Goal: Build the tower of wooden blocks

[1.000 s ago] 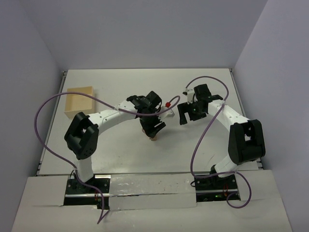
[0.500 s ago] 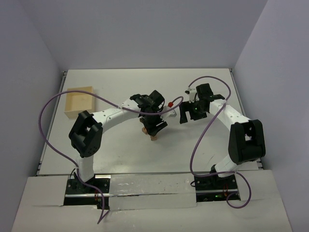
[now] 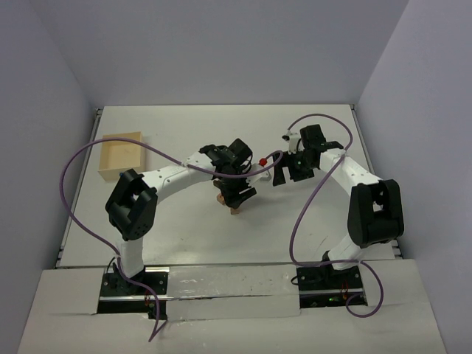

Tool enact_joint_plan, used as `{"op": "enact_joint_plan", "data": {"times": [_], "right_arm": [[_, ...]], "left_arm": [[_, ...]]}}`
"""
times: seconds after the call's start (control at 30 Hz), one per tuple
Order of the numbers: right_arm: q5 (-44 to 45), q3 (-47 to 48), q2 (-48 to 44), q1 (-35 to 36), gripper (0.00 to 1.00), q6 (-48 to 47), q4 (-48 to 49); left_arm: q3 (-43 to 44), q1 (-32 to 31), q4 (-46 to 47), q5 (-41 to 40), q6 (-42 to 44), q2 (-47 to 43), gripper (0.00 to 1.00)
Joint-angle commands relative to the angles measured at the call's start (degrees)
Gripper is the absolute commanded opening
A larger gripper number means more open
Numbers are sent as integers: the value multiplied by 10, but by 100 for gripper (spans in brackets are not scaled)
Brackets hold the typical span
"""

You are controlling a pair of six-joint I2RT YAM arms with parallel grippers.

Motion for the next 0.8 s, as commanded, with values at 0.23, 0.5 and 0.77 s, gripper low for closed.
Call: {"op": "enact_joint_plan", "data": {"times": [0.23,0.5,0.77], "right_arm": [[-2,27,3,-5,100,5,0],[0,31,5,-5,100,4,-3],[6,32,7,-5,100,4,-4]], "left_arm": [[-17,-3,39,21,11,2,45],[-17,-2,49,15,11,11,47],[-7,14,45,19,10,29,49]]}}
